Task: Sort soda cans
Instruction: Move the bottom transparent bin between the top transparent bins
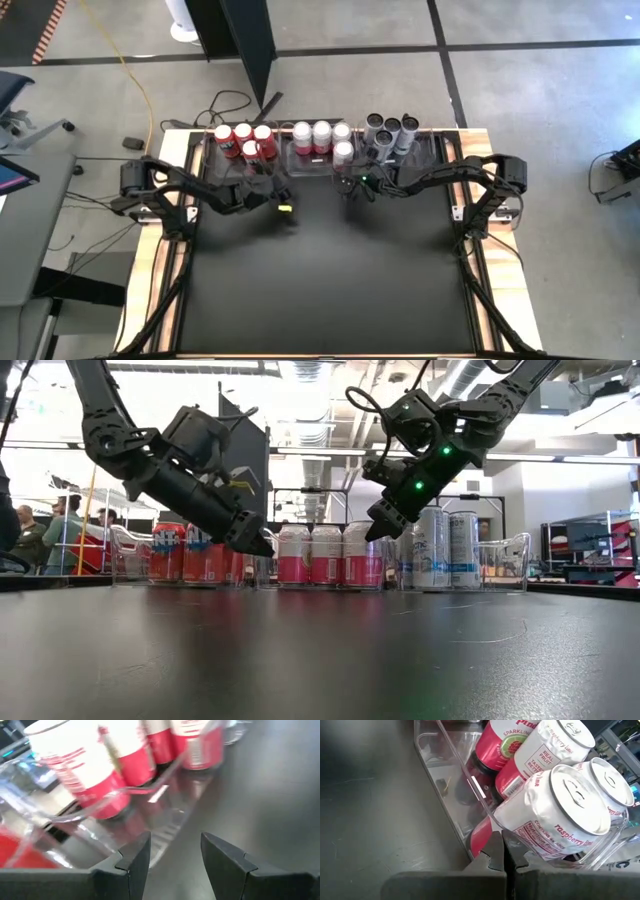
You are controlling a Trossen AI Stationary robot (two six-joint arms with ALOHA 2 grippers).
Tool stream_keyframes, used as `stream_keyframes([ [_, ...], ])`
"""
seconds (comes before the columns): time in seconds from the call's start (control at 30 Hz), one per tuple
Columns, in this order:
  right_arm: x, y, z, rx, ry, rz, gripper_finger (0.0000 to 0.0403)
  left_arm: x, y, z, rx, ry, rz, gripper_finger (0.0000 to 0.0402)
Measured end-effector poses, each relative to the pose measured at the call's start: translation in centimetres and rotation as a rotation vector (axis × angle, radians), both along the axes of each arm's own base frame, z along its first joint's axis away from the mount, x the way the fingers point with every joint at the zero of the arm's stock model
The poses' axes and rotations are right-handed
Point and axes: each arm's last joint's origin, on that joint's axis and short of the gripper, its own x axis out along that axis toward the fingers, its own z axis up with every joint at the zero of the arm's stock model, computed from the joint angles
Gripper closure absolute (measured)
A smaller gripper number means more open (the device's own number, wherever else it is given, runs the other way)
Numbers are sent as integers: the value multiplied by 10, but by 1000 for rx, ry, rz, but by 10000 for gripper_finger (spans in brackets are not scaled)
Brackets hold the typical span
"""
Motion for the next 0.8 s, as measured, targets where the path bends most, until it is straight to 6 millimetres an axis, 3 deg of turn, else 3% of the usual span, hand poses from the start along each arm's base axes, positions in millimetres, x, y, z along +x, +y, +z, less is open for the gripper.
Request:
stream_keyframes([
  [0.5, 0, 0, 0, 0, 1, 0, 403, -9, 33, 4, -44, -88, 49, 233],
  [0.8, -5, 2, -6, 25, 82, 0, 403, -4, 15, 0, -70, -37, -37, 233],
])
